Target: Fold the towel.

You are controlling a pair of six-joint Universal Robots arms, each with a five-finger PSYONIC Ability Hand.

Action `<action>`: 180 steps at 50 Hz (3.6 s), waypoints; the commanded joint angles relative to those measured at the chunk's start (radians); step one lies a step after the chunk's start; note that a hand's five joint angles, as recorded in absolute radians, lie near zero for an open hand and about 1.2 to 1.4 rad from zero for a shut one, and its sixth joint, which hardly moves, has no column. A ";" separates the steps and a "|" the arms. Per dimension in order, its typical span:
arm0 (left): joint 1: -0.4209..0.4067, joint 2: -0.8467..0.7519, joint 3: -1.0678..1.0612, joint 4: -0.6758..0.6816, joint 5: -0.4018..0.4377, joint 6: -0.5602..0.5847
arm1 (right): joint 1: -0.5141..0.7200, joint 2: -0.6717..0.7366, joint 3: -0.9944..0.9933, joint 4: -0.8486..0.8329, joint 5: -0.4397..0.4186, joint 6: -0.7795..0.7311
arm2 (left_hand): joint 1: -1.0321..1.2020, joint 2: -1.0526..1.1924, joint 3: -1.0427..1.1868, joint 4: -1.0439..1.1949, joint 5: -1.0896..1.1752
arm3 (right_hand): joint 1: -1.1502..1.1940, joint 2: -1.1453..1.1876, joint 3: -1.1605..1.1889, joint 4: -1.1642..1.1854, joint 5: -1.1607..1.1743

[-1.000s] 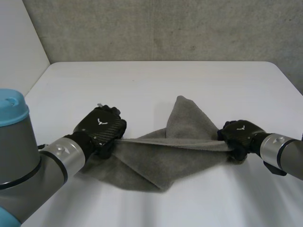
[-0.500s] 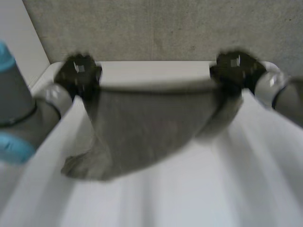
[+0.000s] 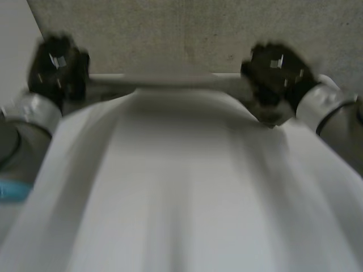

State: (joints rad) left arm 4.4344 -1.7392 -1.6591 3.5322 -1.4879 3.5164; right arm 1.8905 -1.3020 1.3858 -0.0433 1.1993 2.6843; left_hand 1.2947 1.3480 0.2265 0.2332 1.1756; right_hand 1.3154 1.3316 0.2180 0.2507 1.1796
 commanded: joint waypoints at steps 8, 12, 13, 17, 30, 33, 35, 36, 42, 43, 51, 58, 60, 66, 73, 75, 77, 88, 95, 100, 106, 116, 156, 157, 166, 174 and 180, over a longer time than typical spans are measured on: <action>0.006 -0.079 -0.266 0.001 0.087 0.006 | -0.039 0.063 0.288 0.011 -0.015 -0.080 | 0.102 0.048 -0.052 -0.059 0.046 | 0.081 0.065 -0.044 -0.076 0.042; 0.013 -0.100 -0.263 -0.001 0.087 0.012 | -0.045 0.075 0.309 0.013 -0.004 -0.078 | 0.102 0.048 -0.052 -0.059 0.046 | 0.067 0.051 -0.044 -0.076 0.029; 0.013 -0.100 -0.263 -0.001 0.087 0.012 | -0.045 0.075 0.309 0.013 -0.004 -0.078 | 0.102 0.048 -0.052 -0.059 0.046 | 0.067 0.051 -0.044 -0.076 0.028; 0.020 -0.129 -0.255 0.001 0.080 0.022 | -0.076 0.075 0.320 0.017 0.000 -0.067 | 0.102 0.048 -0.052 -0.059 0.046 | -0.073 -0.089 -0.044 -0.076 -0.112; 0.048 -0.148 -0.252 0.001 0.074 0.030 | -0.136 0.075 0.317 0.043 0.097 -0.035 | 0.099 0.046 -0.052 -0.059 0.044 | -0.579 -0.595 -0.044 -0.076 -0.617; 0.059 -0.145 -0.251 0.001 0.072 0.030 | -0.154 0.072 0.312 0.043 0.105 -0.012 | 0.099 0.046 -0.052 -0.059 0.044 | -0.564 -0.580 -0.044 -0.076 -0.603; 0.065 -0.144 -0.249 0.001 0.072 0.030 | -0.160 0.072 0.311 0.045 0.098 0.002 | 0.099 0.046 -0.052 -0.059 0.044 | -0.558 -0.574 -0.044 -0.076 -0.597; 0.071 -0.143 -0.249 0.001 0.070 0.030 | -0.165 0.072 0.308 0.045 0.095 0.020 | 0.099 0.046 -0.052 -0.059 0.044 | -0.555 -0.571 -0.044 -0.076 -0.594; 0.094 -0.126 -0.249 -0.004 0.070 0.030 | -0.159 0.075 0.306 0.077 0.071 0.063 | 0.099 0.046 -0.052 -0.059 0.044 | -0.196 -0.213 -0.044 -0.076 -0.235; 0.094 -0.126 -0.249 -0.004 0.070 0.030 | -0.159 0.075 0.306 0.077 0.071 0.063 | 0.099 0.046 -0.052 -0.059 0.044 | -0.194 -0.210 -0.044 -0.076 -0.233; 0.103 -0.103 -0.258 -0.009 0.075 0.030 | -0.171 0.073 0.259 0.389 -0.139 -0.056 | 0.099 0.046 -0.052 -0.059 0.044 | -0.110 -0.126 -0.044 -0.076 -0.149; 0.102 -0.095 -0.263 -0.009 0.078 0.030 | -0.269 0.072 0.233 0.600 -0.190 -0.221 | 0.096 0.043 -0.052 -0.059 0.041 | -0.781 -0.797 -0.044 -0.076 -0.820; 0.103 -0.095 -0.261 -0.010 0.077 0.030 | -0.277 0.073 0.222 0.583 -0.190 -0.235 | 0.096 0.043 -0.052 -0.059 0.041 | -0.954 -0.970 -0.044 -0.076 -0.992; 0.103 -0.095 -0.261 -0.010 0.077 0.030 | -0.278 0.072 0.211 0.543 -0.192 -0.196 | 0.084 0.031 -0.052 -0.059 0.029 | -1.025 -1.041 -0.044 -0.076 -1.064; 0.105 -0.094 -0.263 -0.012 0.077 0.032 | -0.281 0.076 0.219 0.536 -0.237 -0.178 | 0.078 0.025 -0.052 -0.059 0.023 | -1.066 -1.082 -0.044 -0.076 -1.105; 0.105 -0.092 -0.265 -0.015 0.078 0.032 | -0.283 0.076 0.219 0.540 -0.250 -0.178 | 0.078 0.025 -0.052 -0.059 0.023 | -1.048 -1.065 -0.044 -0.076 -1.087; 0.105 -0.091 -0.265 -0.018 0.078 0.033 | -0.283 0.076 0.222 0.569 -0.277 -0.187 | 0.078 0.025 -0.052 -0.059 0.023 | -0.900 -0.916 -0.044 -0.076 -0.939; 0.120 -0.065 -0.265 -0.038 0.080 0.049 | -0.284 0.105 0.210 0.634 -0.360 -0.175 | 0.084 0.031 -0.052 -0.059 0.029 | -0.148 -0.164 -0.044 -0.076 -0.186; 0.149 -0.040 -0.261 -0.039 0.080 0.049 | -0.272 0.113 0.210 0.605 -0.379 -0.121 | 0.084 0.031 -0.052 -0.059 0.029 | -0.943 -0.959 -0.044 -0.076 -0.981; 0.175 -0.034 -0.254 -0.041 0.080 0.049 | -0.268 0.093 0.211 0.505 -0.362 -0.032 | 0.087 0.034 -0.052 -0.059 0.032 | -0.969 -0.985 -0.044 -0.076 -1.008; 0.192 -0.031 -0.251 -0.041 0.083 0.049 | -0.261 0.085 0.200 0.587 -0.382 0.011 | 0.087 0.034 -0.052 -0.059 0.032 | -0.946 -0.962 -0.044 -0.076 -0.984; 0.192 -0.023 -0.254 -0.049 0.087 0.049 | -0.271 0.173 0.156 0.634 -0.388 0.028 | 0.087 0.034 -0.052 -0.059 0.032 | -0.946 -0.962 -0.044 -0.076 -0.984; 0.178 0.061 -0.280 -0.121 0.087 0.042 | -0.257 -0.054 0.144 0.485 -0.279 0.117 | 0.081 0.028 -0.052 -0.059 0.026 | 0.081 0.065 -0.044 -0.076 0.042; 0.172 0.079 -0.281 -0.146 0.087 0.042 | -0.257 -0.054 0.144 0.485 -0.279 0.117 | 0.084 0.031 -0.052 -0.059 0.029 | 0.081 0.065 -0.044 -0.076 0.042; 0.180 0.318 -0.265 -0.222 0.086 0.035 | -0.278 -0.227 0.107 0.576 -0.288 -0.040 | 0.102 0.048 -0.052 -0.059 0.046 | 0.081 0.065 -0.044 -0.076 0.042; 0.184 0.454 -0.234 -0.222 0.084 0.038 | -0.292 -0.270 0.033 0.536 -0.281 -0.049 | 0.102 0.048 -0.052 -0.059 0.046 | 0.081 0.065 -0.044 -0.076 0.042; 0.171 0.406 -0.243 -0.222 0.084 0.039 | -0.281 -0.217 0.016 0.536 -0.273 -0.078 | 0.102 0.048 -0.052 -0.059 0.046 | 0.081 0.065 -0.044 -0.076 0.042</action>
State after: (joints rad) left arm 4.6171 -1.2917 -1.8960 3.3096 -1.4035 3.5536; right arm 1.5999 -1.5688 1.4158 0.4964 0.9184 2.6278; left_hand 1.3066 1.3565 0.2265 0.2332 1.1850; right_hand 1.3177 1.2905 0.2180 0.2507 1.1585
